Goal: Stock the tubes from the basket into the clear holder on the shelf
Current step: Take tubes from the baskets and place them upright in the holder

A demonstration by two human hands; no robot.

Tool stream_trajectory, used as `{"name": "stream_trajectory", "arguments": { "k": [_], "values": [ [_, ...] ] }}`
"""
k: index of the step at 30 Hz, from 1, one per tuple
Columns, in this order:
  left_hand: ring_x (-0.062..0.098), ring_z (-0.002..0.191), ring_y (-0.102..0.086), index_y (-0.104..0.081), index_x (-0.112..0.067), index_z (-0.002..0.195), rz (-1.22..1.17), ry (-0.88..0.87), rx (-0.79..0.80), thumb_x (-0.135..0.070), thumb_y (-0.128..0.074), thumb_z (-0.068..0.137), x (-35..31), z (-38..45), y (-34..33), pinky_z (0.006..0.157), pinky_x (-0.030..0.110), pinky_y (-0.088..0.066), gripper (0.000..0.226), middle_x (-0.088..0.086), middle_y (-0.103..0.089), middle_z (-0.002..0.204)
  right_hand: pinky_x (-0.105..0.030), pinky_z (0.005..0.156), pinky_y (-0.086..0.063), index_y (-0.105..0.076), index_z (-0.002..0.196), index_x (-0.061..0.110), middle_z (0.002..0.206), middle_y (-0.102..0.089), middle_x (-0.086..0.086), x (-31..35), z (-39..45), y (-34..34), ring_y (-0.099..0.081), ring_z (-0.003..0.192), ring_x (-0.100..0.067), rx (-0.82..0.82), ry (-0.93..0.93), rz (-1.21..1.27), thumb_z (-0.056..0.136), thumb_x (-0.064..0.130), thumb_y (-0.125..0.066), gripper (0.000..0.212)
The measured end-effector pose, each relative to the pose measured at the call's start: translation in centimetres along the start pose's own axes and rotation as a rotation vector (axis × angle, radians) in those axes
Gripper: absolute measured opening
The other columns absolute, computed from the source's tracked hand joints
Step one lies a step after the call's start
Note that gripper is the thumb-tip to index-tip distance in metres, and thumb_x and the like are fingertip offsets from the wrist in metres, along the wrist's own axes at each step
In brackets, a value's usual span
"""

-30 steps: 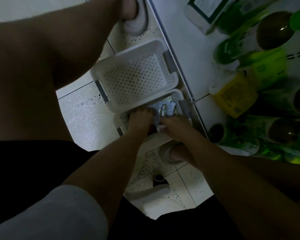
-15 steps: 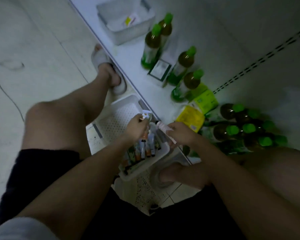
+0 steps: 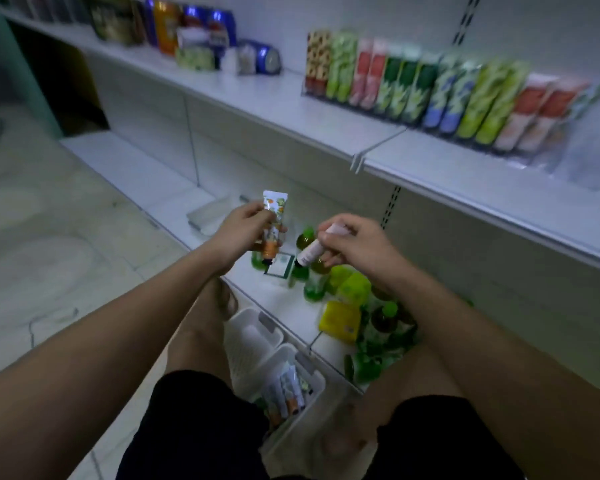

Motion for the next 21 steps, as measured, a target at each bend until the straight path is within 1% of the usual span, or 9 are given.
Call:
{"name": "stream_trajectory", "arguments": {
  "k": [4, 8, 11, 13, 14, 15, 16, 19, 21],
  "values": [
    [0.018, 0.068, -0.067, -0.062, -0.013, 0.104, 0.039, -0.130, 0.044, -0.016, -0.048, 0.095, -7.9, -0.9, -1.0, 0.056, 0.027, -0.053, 0.017, 0.009, -0.072, 0.092, -0.021, 0.053, -0.052, -0.065, 0.081, 0.009, 0.062, -0.069, -0.001, 6.8, -1.8, 2.3, -0.060, 0.053, -0.010, -0.028, 0.124, 0.005, 0.094, 0.008, -0.060, 0.014],
    [0.021, 0.071, -0.069, -0.061, -0.011, 0.104, 0.075, -0.277, 0.101, -0.023, -0.053, 0.097, -14.6, -1.5, -3.0, 0.058, 0.030, -0.055, 0.016, 0.009, -0.073, 0.092, -0.027, 0.055, -0.052, -0.062, 0.087, 0.014, 0.079, -0.065, -0.010, 12.4, -3.2, 5.6, -0.060, 0.056, -0.012, -0.069, 0.209, -0.221, 0.094, 0.008, -0.043, 0.021],
    [0.018, 0.073, -0.067, -0.062, -0.007, 0.103, 0.154, -0.392, 0.169, -0.031, -0.055, 0.097, -18.9, -2.0, -5.1, 0.064, 0.032, -0.056, 0.026, 0.011, -0.066, 0.091, -0.036, 0.064, -0.058, -0.054, 0.093, 0.020, 0.087, -0.063, -0.008, 15.6, -4.4, 8.7, -0.066, 0.061, -0.016, -0.152, 0.274, -0.368, 0.094, 0.007, -0.038, 0.021],
    [0.018, 0.077, -0.060, -0.061, 0.000, 0.103, 0.187, -0.457, 0.195, -0.029, -0.055, 0.097, -21.2, -2.0, -6.4, 0.068, 0.033, -0.056, 0.031, 0.012, -0.057, 0.089, -0.035, 0.069, -0.060, -0.050, 0.102, 0.020, 0.091, -0.061, -0.006, 17.2, -5.0, 11.2, -0.071, 0.065, -0.014, -0.210, 0.296, -0.442, 0.096, 0.008, -0.043, 0.016],
    [0.019, 0.081, -0.057, -0.061, 0.003, 0.104, 0.203, -0.480, 0.197, -0.029, -0.056, 0.097, -22.2, -1.7, -7.1, 0.072, 0.035, -0.056, 0.033, 0.012, -0.056, 0.091, -0.028, 0.067, -0.059, -0.049, 0.107, 0.019, 0.090, -0.060, -0.004, 18.0, -5.3, 12.7, -0.071, 0.065, -0.010, -0.250, 0.303, -0.485, 0.096, 0.008, -0.047, 0.016],
    [0.020, 0.084, -0.057, -0.062, 0.003, 0.106, 0.217, -0.499, 0.195, -0.028, -0.056, 0.096, -23.1, -1.5, -7.7, 0.075, 0.036, -0.056, 0.033, 0.013, -0.057, 0.093, -0.021, 0.065, -0.057, -0.049, 0.112, 0.018, 0.089, -0.059, -0.002, 18.8, -5.5, 14.3, -0.070, 0.065, -0.005, -0.309, 0.312, -0.545, 0.095, 0.010, -0.053, 0.019],
    [0.020, 0.085, -0.056, -0.062, 0.003, 0.107, 0.220, -0.517, 0.194, -0.027, -0.057, 0.096, -24.0, -1.2, -8.3, 0.074, 0.033, -0.056, 0.032, 0.013, -0.059, 0.094, -0.020, 0.067, -0.056, -0.052, 0.115, 0.017, 0.090, -0.060, -0.002, 19.6, -5.6, 15.9, -0.069, 0.069, -0.004, -0.376, 0.318, -0.612, 0.092, 0.013, -0.060, 0.025],
    [0.016, 0.084, -0.061, -0.064, -0.010, 0.113, 0.204, -0.554, 0.212, -0.026, -0.061, 0.094, -26.1, -0.3, -9.8, 0.068, 0.026, -0.053, 0.025, 0.007, -0.066, 0.096, -0.036, 0.082, -0.055, -0.066, 0.109, 0.016, 0.096, -0.068, -0.003, 21.4, -6.1, 20.6, -0.066, 0.085, -0.017, -0.541, 0.296, -0.750, 0.082, 0.018, -0.075, 0.029],
    [0.013, 0.082, -0.066, -0.061, -0.020, 0.114, 0.215, -0.551, 0.245, -0.028, -0.065, 0.091, -26.8, 0.4, -10.8, 0.066, 0.025, -0.053, 0.024, 0.005, -0.071, 0.099, -0.032, 0.082, -0.053, -0.072, 0.102, 0.013, 0.090, -0.069, 0.001, 21.7, -6.1, 23.1, -0.065, 0.083, -0.016, -0.591, 0.279, -0.744, 0.080, 0.015, -0.077, 0.023]
  ]
}}
Point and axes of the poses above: each hand's wrist, its own z-axis towards the middle knuckle, its own y-axis out of the back of the hand, x = y × z, the point moved 3 cm from there along z, towards the middle knuckle
